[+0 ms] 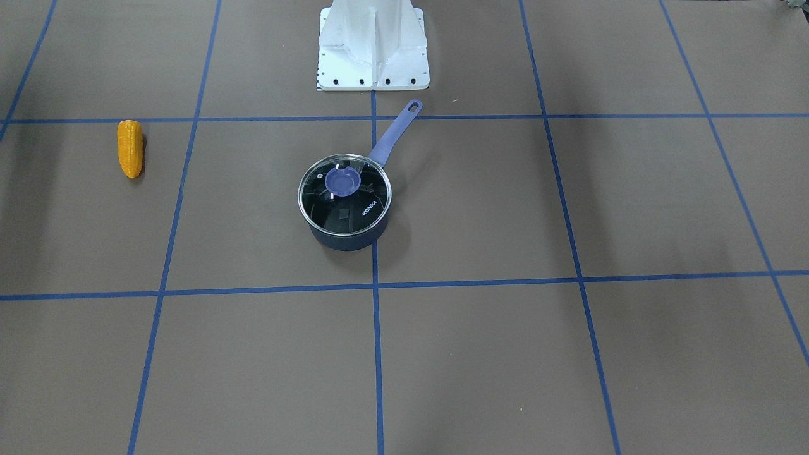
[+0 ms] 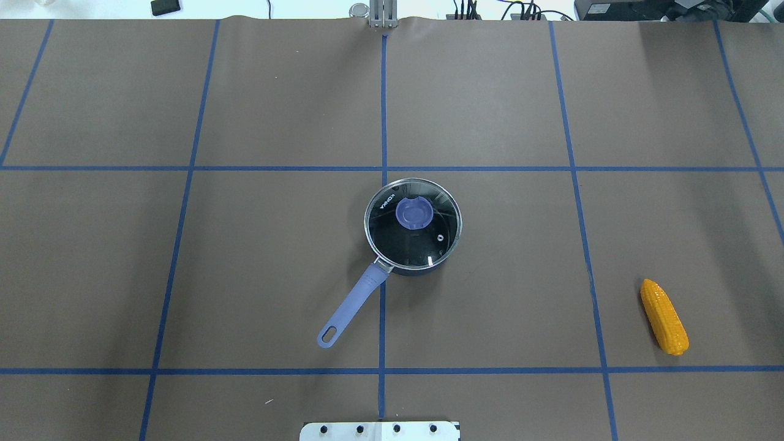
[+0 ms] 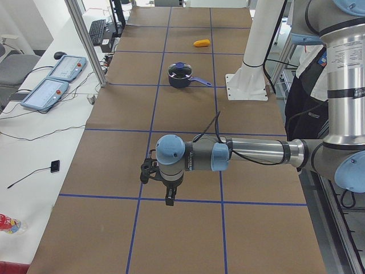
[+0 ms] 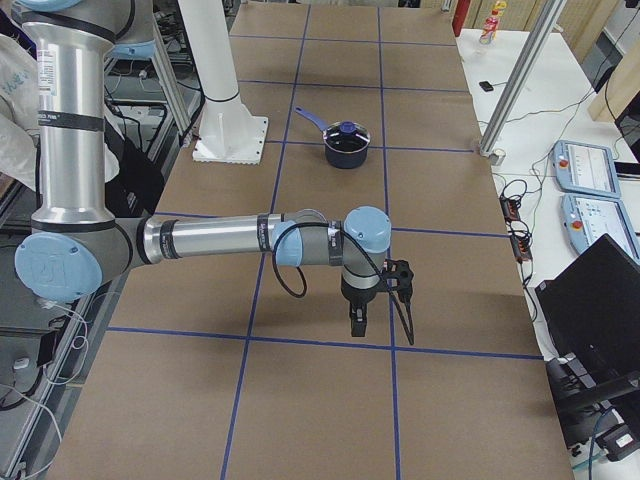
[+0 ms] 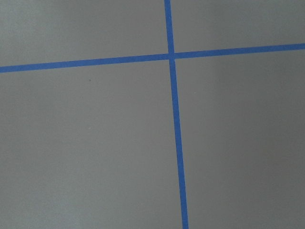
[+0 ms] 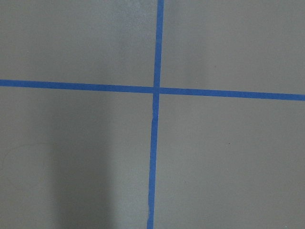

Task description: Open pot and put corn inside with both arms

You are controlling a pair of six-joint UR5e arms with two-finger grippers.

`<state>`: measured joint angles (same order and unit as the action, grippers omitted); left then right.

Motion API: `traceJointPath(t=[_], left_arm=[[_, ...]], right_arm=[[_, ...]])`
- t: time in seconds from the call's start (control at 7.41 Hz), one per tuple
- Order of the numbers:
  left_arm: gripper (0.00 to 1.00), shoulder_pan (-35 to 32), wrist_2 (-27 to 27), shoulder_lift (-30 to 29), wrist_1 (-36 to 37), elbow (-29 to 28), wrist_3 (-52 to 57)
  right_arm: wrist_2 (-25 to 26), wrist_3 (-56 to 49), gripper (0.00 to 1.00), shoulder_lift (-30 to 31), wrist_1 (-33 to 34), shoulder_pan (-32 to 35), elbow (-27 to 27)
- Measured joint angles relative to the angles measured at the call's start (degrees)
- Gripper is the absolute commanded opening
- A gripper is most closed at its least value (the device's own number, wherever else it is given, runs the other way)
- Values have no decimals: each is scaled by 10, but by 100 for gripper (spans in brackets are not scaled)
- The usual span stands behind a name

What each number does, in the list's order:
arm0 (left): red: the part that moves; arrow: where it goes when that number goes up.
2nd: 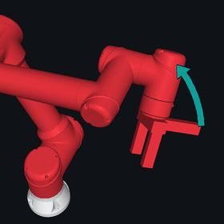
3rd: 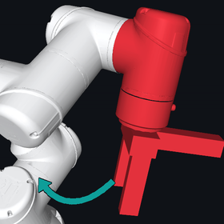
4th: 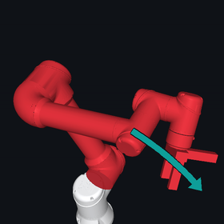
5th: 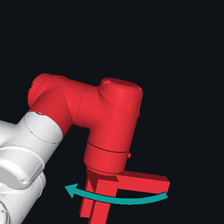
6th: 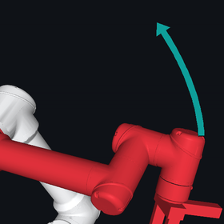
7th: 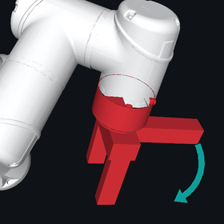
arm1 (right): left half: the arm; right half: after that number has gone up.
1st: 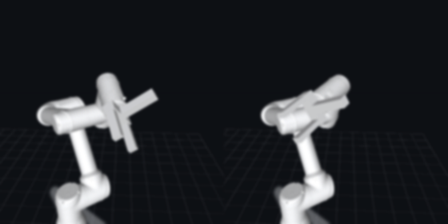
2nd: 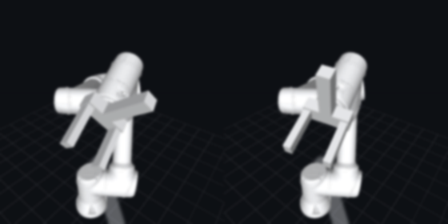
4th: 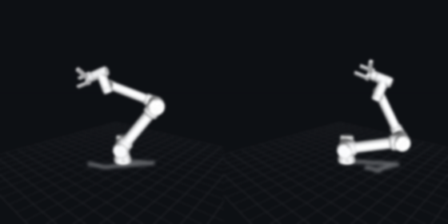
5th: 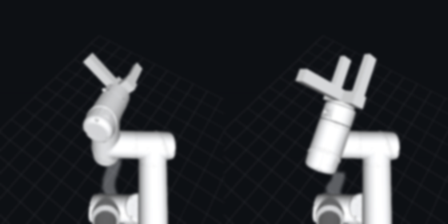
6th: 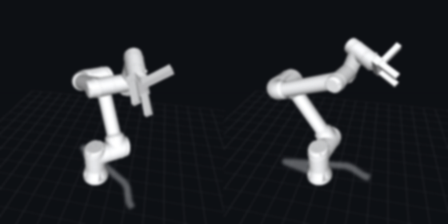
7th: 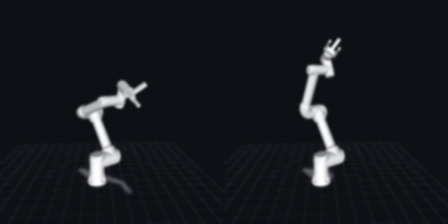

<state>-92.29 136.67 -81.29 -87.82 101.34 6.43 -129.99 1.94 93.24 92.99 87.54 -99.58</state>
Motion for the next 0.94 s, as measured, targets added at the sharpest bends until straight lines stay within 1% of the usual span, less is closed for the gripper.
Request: traceJointPath(t=[0.67,0.81,0.94], left_arm=[[98,0,0,-2,0,13,-1],[98,0,0,-5,0,15,-4],[98,0,0,-9,0,17,-5]], right_arm=[[1,-1,100,0,-1,-4,2],[1,0,100,1,-16,-7,6],[1,1,100,2,-59,-9,19]])
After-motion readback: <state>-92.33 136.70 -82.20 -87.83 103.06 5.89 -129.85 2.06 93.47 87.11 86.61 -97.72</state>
